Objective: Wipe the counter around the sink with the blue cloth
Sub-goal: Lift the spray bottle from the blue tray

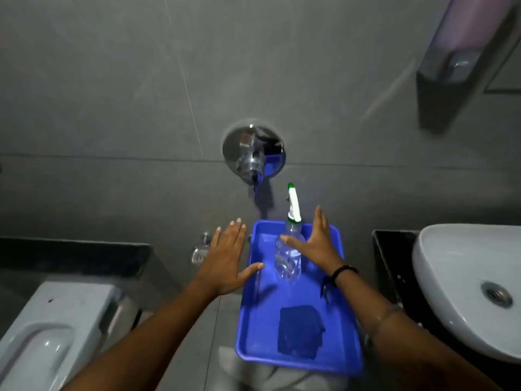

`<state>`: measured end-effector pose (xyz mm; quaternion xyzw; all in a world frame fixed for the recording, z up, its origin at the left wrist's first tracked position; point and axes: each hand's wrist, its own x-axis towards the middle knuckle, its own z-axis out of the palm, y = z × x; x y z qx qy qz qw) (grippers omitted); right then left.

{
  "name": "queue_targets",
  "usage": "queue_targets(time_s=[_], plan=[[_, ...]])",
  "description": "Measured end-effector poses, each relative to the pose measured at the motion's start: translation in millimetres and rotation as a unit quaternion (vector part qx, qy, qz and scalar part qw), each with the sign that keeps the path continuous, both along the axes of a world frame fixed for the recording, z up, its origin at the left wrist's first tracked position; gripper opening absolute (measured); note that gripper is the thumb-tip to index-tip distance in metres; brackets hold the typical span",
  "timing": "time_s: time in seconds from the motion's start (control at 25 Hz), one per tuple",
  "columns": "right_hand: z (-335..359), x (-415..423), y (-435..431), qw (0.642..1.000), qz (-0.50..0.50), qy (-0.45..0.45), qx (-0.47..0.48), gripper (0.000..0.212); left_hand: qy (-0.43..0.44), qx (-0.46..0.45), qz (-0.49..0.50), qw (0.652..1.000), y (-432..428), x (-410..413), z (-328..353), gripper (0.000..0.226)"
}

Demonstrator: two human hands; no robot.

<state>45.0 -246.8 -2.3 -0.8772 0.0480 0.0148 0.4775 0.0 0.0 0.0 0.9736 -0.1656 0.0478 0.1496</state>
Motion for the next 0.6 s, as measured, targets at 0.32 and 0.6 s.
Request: queue_targets(time_s=[0.32, 0.6], plan=[[20.7, 55.2, 44.8, 0.988, -0.038, -0.149, 0.027, 0.022, 0.145, 0.041, -0.033, 0.988, -2.3, -39.4, -74.5, 0.136], [94.9, -15.2, 28.7, 0.965, -0.056, -0.255, 0.023, 0.025, 0.258, 0.108, -0.025, 0.96, -21.4, -55.2, -113.2, 0.167]])
